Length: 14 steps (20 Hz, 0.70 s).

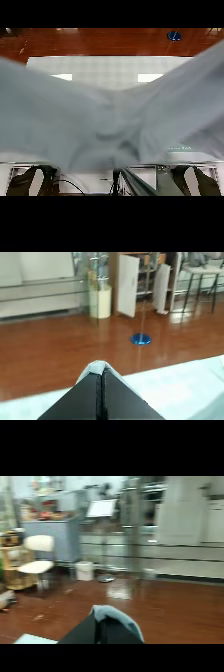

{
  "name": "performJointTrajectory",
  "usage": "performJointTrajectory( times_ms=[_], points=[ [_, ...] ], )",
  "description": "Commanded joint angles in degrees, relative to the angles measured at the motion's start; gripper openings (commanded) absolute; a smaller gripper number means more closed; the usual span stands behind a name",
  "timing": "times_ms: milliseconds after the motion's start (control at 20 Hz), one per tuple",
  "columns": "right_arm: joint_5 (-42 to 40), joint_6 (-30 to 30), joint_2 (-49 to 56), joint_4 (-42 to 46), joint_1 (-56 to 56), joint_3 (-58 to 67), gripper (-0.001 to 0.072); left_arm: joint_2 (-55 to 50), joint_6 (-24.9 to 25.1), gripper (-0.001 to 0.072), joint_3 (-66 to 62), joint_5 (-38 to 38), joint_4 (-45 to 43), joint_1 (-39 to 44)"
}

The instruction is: Fold the shirts.

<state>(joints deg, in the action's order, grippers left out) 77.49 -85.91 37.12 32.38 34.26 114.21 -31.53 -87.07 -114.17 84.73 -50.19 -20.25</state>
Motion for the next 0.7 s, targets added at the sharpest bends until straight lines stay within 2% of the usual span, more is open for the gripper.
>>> performJointTrajectory(
  times_ms=[0, 100, 150, 300, 400, 500, 650],
  points=[
    [14.93, -8.81, 1.27, 12.85, -0.92, 7.32, 0.0024, 0.07, -5.81, 0.0020, -4.76, 13.46, -7.19, -0.09],
    [26.56, -7.10, 4.31, 15.54, -0.87, 7.30, 0.0024, -1.33, -2.82, 0.0021, -2.82, 21.00, -10.86, -0.11],
    [28.85, -5.03, 6.19, 16.98, -0.90, 6.45, 0.0023, -1.62, -1.44, 0.0021, 0.66, 20.55, -11.47, -0.09],
    [28.68, -1.51, 9.11, 20.79, -0.87, -3.17, 0.0023, -3.37, 1.68, 0.0020, 17.35, 19.69, -11.37, -0.15],
    [28.28, 0.17, 10.69, 20.96, -0.92, -13.94, 0.0023, -4.28, 3.54, 0.0020, 32.83, 12.37, -10.36, 0.02],
    [24.48, 0.87, 12.31, 20.94, -0.92, -25.42, 0.0023, -6.51, 4.31, 0.0020, 47.34, -0.11, -6.67, 2.60],
    [13.84, 2.73, 18.73, 21.03, -0.94, -34.27, 0.0023, -14.34, 7.15, 0.0020, 55.36, -16.02, -7.93, 12.39]
  ],
)
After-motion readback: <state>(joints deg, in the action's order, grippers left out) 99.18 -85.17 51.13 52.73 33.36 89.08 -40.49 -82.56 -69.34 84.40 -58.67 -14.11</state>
